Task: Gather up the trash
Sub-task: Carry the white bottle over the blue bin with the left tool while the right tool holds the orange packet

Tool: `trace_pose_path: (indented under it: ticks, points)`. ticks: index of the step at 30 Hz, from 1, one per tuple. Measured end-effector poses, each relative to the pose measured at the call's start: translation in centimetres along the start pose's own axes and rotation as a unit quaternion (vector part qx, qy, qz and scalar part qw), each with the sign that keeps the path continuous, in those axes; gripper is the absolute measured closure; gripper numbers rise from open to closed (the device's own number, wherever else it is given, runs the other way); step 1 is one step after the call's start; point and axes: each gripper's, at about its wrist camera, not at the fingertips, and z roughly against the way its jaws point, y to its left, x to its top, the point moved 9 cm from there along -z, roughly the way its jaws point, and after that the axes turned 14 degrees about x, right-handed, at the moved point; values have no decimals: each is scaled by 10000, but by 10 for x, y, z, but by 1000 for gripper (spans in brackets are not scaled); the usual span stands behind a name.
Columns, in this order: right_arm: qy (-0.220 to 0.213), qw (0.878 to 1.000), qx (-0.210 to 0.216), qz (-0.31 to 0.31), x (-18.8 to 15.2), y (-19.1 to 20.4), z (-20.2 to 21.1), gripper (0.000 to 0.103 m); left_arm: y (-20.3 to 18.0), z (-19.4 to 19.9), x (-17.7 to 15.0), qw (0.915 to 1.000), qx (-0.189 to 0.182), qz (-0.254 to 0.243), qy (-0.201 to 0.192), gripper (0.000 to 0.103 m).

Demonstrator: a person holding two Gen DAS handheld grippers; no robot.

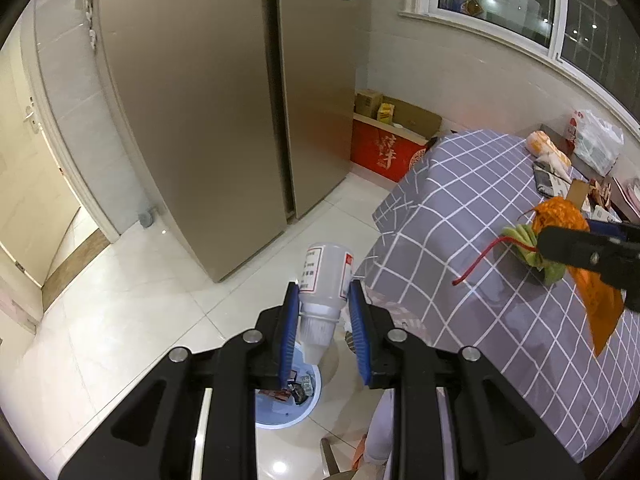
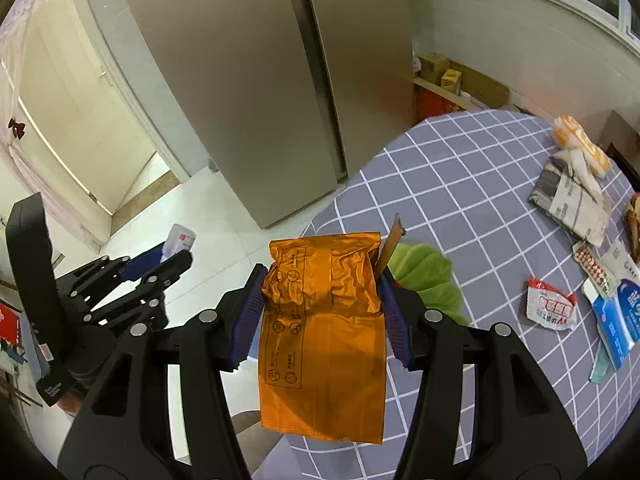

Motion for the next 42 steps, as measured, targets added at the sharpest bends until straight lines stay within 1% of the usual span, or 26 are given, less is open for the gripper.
trace_pose_path:
  ticks: [4,7,12,17,19,20,21,22,25,26,27,28,30,33,36,38,42]
  points:
    - [10,9997,-165,-171,1,-20,6,49,5,3,-2,10000,20,22,-37,78]
    - [64,9988,-406,-281,-7,-42,12,49,2,4,-3,10000,12,-4,-45,78]
    - [328,9965,-580,-502,-38,-74,13,49,-8,4,-6,9999,-69,-76,-47,78]
    - [524,9951,-636,-541,-71,-87,13,49,-22,6,-15,9997,-170,-188,-40,78]
    - [530,9942,-752,-563,-81,-90,15,42,-25,6,-18,9996,-188,-209,-17,78]
    - [519,9939,-807,-538,-84,-91,16,31,-27,5,-20,9996,-193,-215,-3,78]
    - [460,9938,-882,-487,-87,-93,18,26,-28,5,-23,9996,-195,-228,14,78]
    - [430,9937,-925,-469,-88,-94,19,26,-29,5,-25,9995,-192,-241,26,78]
    - [361,9937,-980,-399,-96,-94,19,28,-32,3,-29,9995,-173,-272,68,78]
    - [331,9928,-1093,-365,-97,-94,21,43,-32,3,-31,9994,-164,-278,79,78]
    - [302,9915,-1219,-348,-97,-95,23,48,-32,3,-32,9995,-153,-277,86,78]
    - [289,9914,-1218,-389,-96,-96,25,48,-31,2,-32,9995,-146,-270,93,78]
    - [245,9944,-862,-567,-94,-94,29,48,-29,3,-31,9996,-136,-244,99,78]
    - [73,9929,-1083,-490,-85,-92,39,48,-25,5,-31,9997,-107,-211,73,78]
    - [-63,9944,-919,-517,-75,-84,49,48,-20,8,-29,9999,-61,-153,37,78]
    - [-152,9946,-921,-446,-67,-79,53,48,-17,11,-27,9999,-25,-112,5,78]
    - [-255,9970,-685,-234,-50,-53,54,48,-3,17,-25,10000,42,11,-64,78]
